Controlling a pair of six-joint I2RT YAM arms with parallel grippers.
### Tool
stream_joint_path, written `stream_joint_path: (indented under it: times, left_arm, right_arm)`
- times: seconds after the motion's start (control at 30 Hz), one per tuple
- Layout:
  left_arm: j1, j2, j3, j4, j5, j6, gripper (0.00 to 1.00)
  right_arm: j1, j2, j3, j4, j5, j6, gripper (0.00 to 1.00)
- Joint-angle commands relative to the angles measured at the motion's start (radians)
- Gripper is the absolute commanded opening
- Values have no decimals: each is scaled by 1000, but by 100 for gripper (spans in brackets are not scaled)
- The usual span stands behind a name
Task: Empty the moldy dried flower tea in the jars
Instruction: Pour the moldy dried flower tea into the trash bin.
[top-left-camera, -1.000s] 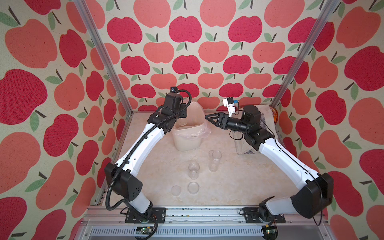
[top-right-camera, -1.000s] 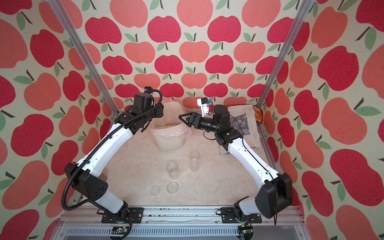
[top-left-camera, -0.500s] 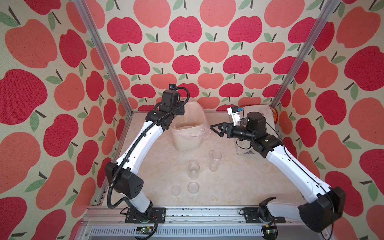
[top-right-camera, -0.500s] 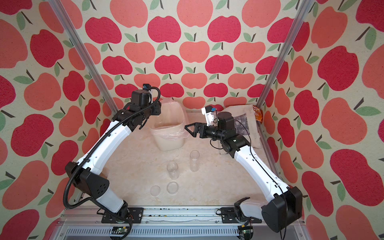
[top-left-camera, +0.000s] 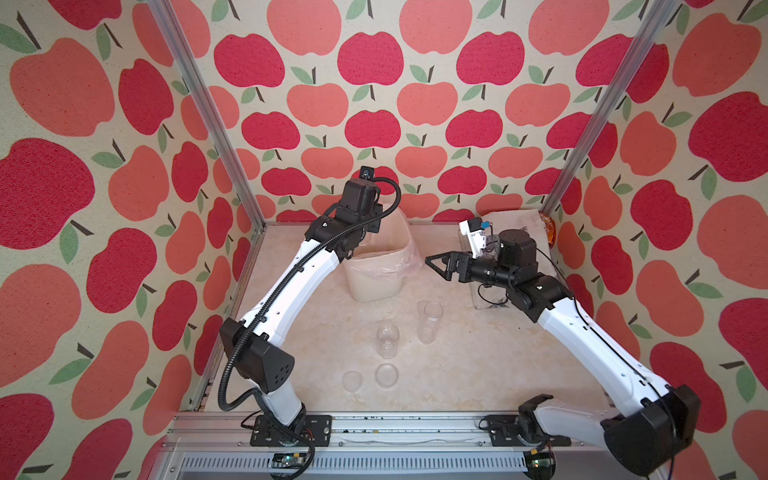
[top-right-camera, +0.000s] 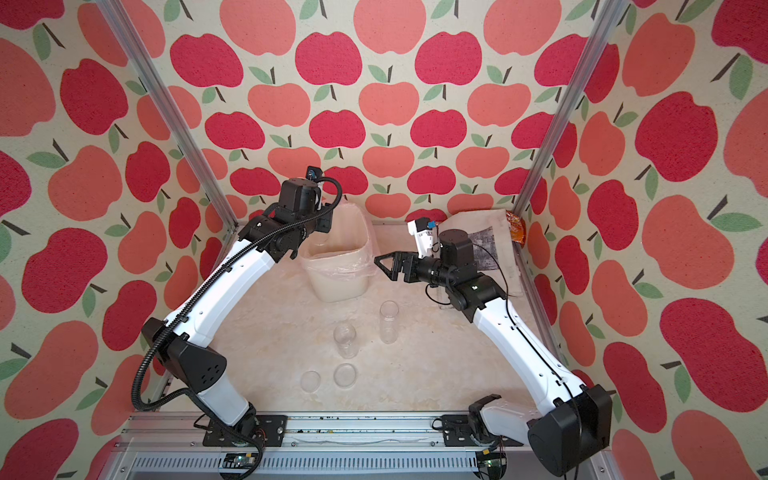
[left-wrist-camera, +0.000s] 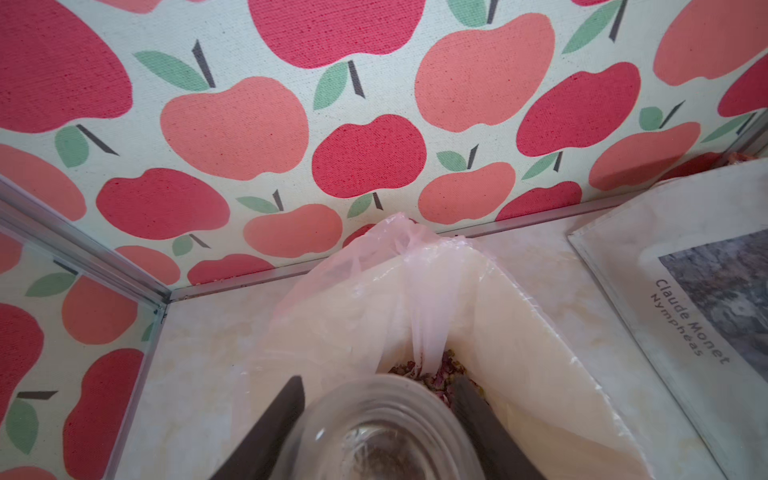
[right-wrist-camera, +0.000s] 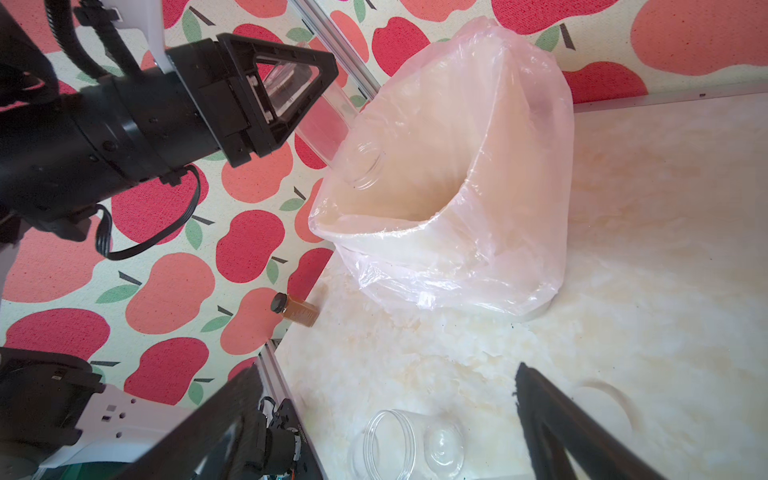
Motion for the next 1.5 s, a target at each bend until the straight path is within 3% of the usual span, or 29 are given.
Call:
stream_joint_path:
  times: [0.0,0.1,0.13,0.2,0.23,0.3,0.33,0.43,0.53,0.63,0.7,0.77,0.87,0.93,1.03,1.1,1.13,1.2,1.27,1.37,1.43,1.47]
  left_arm:
    - [47,8,29,-55,80,-91,0]
    - [-24,-9,-22,45,-35,58,0]
    - [-9,-19,-27,45,33,26,0]
    - [69,-45,-44,38,167,-157,0]
    - [71,-57,-56,53,148,-175,0]
    - [-2,-70,-84,127,0,-9,0]
    - [-14,-72,-91,143,0,27,0]
    - [103,-92,-89,84,207,-229,0]
    - [44,-116,-129,154,97,-94,0]
    - [124,-138,-150,148,249,-280,0]
    - [90,-150,-164,178,189,-204,0]
    - [102,-158,-167,176,201,-241,0]
    - [72,-159,-157,178,168,-173,0]
    - [115,-164,-163,171,239,-267,0]
    - [86,-162,-158,175,196,-191,0]
    - [154,-165,-166,166,319,-346,0]
    - [153,-163,-162,164,322,-338,0]
    - [104,-159,-142,154,222,-228,0]
    - [127,-161,-137,139,254,-291,0]
    - [66,-166,-118,148,176,-164,0]
    - [133,-189,-146,162,286,-311,0]
    - [137,-195,-155,175,290,-303,0]
  right_arm:
    - [-7,-21,-18,-11,11,-29,99]
    - [-8,-22,-23,-12,9,-32,99]
    - [-8,-23,-25,-13,9,-33,99]
    - [-10,-26,-27,-14,8,-37,99]
    - [-10,-26,-28,-14,8,-38,99]
    - [-11,-29,-30,-16,9,-39,99]
    - [-12,-29,-31,-16,8,-39,99]
    - [-13,-31,-32,-15,6,-39,99]
    - [-14,-31,-33,-15,4,-38,99]
    - [-14,-32,-32,-13,2,-37,99]
    - [-14,-31,-32,-10,-2,-33,99]
    - [-15,-29,-34,-1,-8,-22,99]
    - [-14,-25,-46,35,-25,9,99]
    - [-14,-21,-46,48,-33,22,99]
    - [-14,-13,-46,61,-38,25,99]
    - [-14,-7,-44,65,-40,23,99]
    - [-14,-4,-42,67,-42,23,99]
    - [-14,6,-33,71,-46,29,99]
    - [-14,15,-25,75,-51,35,99]
    - [-14,18,-17,82,-55,46,99]
    - [-14,17,-18,90,-56,55,99]
    - [-14,17,-18,95,-58,59,99]
